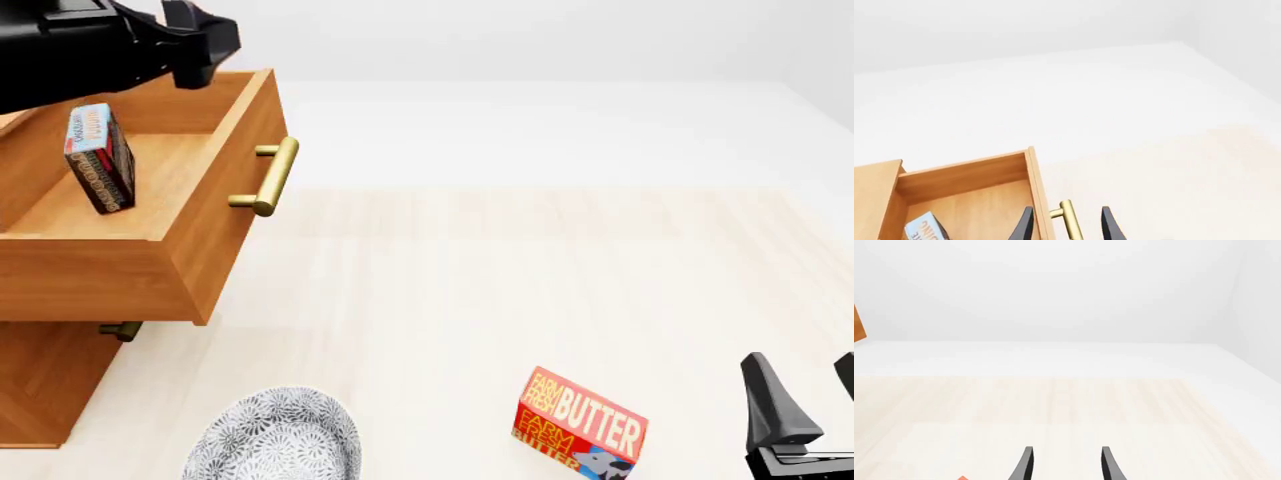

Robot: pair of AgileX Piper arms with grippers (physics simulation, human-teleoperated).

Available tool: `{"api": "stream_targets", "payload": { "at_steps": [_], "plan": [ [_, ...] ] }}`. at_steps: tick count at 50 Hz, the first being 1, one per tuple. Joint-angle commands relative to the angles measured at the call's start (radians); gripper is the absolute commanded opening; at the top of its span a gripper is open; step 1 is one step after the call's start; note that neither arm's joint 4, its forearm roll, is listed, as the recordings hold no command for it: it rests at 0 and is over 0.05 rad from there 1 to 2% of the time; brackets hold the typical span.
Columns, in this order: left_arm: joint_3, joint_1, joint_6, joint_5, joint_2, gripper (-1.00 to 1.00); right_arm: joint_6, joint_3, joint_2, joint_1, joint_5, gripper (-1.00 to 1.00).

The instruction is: Put the chocolate pudding in the top drawer of the cabinet and close it.

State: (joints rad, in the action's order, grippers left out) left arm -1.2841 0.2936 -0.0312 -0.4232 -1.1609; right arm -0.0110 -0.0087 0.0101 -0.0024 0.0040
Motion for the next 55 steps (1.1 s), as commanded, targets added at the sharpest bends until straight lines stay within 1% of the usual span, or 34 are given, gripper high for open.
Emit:
{"api": "stream_targets", "payload": {
  "at_steps": [1,4,6,10,14,16,18,20,32,38,41,49,52,55],
  "plan": [
    [-0.063,0.069,-0.040,-0.010,-0.062,1.00,0.000,0.000,0.000,0.000,0.000,1.00],
    [-0.091,0.090,-0.029,-0.031,-0.092,1.00,0.000,0.000,0.000,0.000,0.000,1.00],
    [-0.094,0.096,-0.033,-0.030,-0.097,1.00,0.000,0.000,0.000,0.000,0.000,1.00],
    [-0.095,0.133,-0.062,-0.022,-0.120,1.00,0.000,0.000,0.000,0.000,0.000,1.00],
    [-0.115,0.158,-0.072,-0.036,-0.143,1.00,0.000,0.000,0.000,0.000,0.000,1.00],
    [-0.122,0.190,-0.097,-0.037,-0.158,1.00,0.000,0.000,0.000,0.000,0.000,1.00],
    [-0.127,0.195,-0.093,-0.042,-0.166,1.00,0.000,0.000,0.000,0.000,0.000,1.00],
    [-0.155,0.212,-0.095,-0.053,-0.181,1.00,0.000,0.000,0.000,0.000,0.000,1.00],
    [-0.181,0.244,-0.156,-0.042,-0.209,1.00,0.000,0.000,0.000,0.000,0.000,1.00],
    [-0.172,0.249,-0.186,-0.022,-0.213,1.00,0.000,0.000,0.000,0.000,0.000,1.00],
    [-0.188,0.261,-0.193,-0.030,-0.224,1.00,0.000,0.000,0.000,0.000,0.000,1.00],
    [-0.181,0.268,-0.239,-0.021,-0.230,1.00,0.000,0.000,0.000,0.000,0.000,1.00],
    [-0.167,0.270,-0.271,-0.014,-0.231,1.00,0.000,0.000,0.000,0.000,0.000,1.00],
    [-0.178,0.274,-0.279,-0.027,-0.244,1.00,0.000,0.000,0.000,0.000,0.000,1.00]
  ]
}}
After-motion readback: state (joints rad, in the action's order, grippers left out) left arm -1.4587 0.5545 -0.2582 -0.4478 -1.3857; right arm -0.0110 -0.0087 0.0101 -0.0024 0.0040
